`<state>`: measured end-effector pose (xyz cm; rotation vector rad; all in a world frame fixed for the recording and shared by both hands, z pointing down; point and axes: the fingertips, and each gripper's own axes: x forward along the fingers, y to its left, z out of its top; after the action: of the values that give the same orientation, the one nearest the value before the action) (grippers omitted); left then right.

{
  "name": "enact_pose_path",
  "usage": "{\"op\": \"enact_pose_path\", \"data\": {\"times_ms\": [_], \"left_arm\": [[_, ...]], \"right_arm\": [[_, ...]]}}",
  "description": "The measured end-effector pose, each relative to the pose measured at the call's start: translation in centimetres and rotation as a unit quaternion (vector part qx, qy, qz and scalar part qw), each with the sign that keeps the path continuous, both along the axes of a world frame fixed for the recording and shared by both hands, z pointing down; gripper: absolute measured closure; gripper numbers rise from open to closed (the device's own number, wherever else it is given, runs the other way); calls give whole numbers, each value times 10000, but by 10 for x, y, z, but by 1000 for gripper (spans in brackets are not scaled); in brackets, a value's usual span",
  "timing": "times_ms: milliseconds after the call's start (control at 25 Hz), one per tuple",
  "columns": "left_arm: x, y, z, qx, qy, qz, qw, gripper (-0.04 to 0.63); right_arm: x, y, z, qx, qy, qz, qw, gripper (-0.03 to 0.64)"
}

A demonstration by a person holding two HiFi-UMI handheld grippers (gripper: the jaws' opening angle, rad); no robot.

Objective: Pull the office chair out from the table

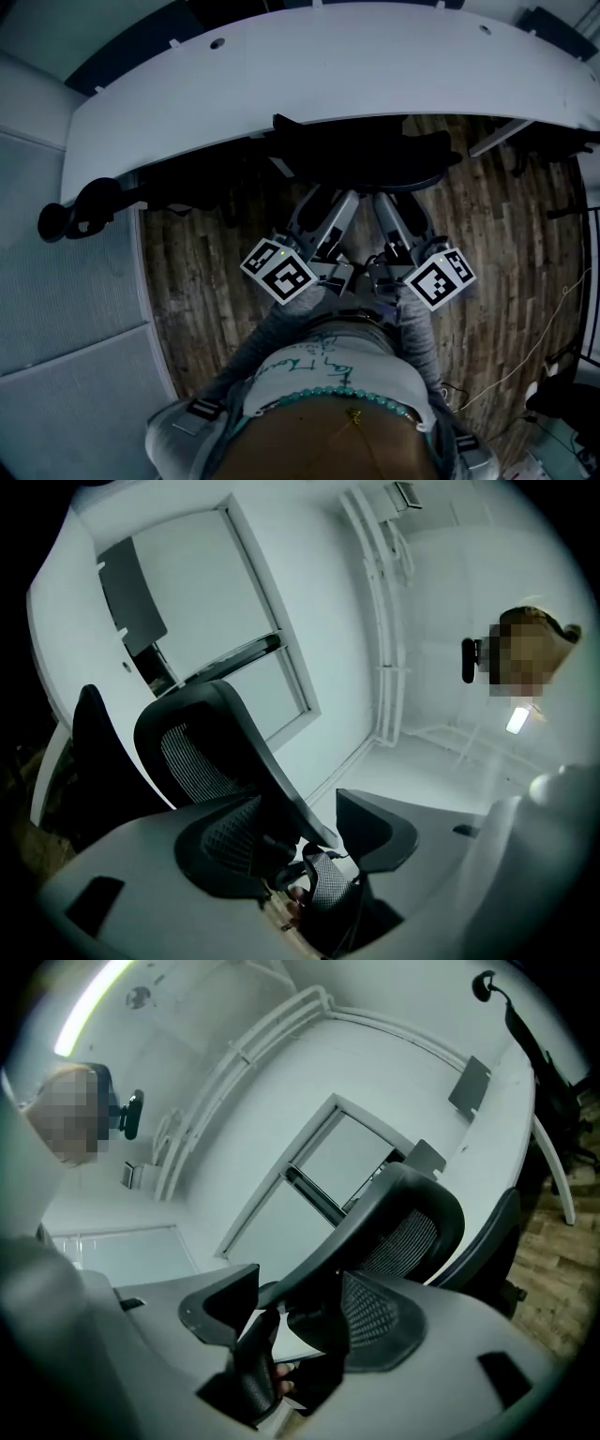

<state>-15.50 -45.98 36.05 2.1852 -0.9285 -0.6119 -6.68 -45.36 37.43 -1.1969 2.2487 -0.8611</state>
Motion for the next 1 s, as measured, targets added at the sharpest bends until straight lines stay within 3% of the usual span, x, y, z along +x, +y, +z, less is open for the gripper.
{"op": "enact_pose_path", "data": {"times_ms": [360,800,1000], "left_arm": [[2,-18,0,28,-193,-36,9998,341],[11,-57,-8,177,-391,-98,9990,341],[10,-57,-5,182,-270,-116,9994,341]], "right_arm": [[3,-16,0,-103,279,143,9995,354],[-1,-46,-4,-288,99,119,9995,348],[-4,-53,-4,-259,85,182,9995,348]]}}
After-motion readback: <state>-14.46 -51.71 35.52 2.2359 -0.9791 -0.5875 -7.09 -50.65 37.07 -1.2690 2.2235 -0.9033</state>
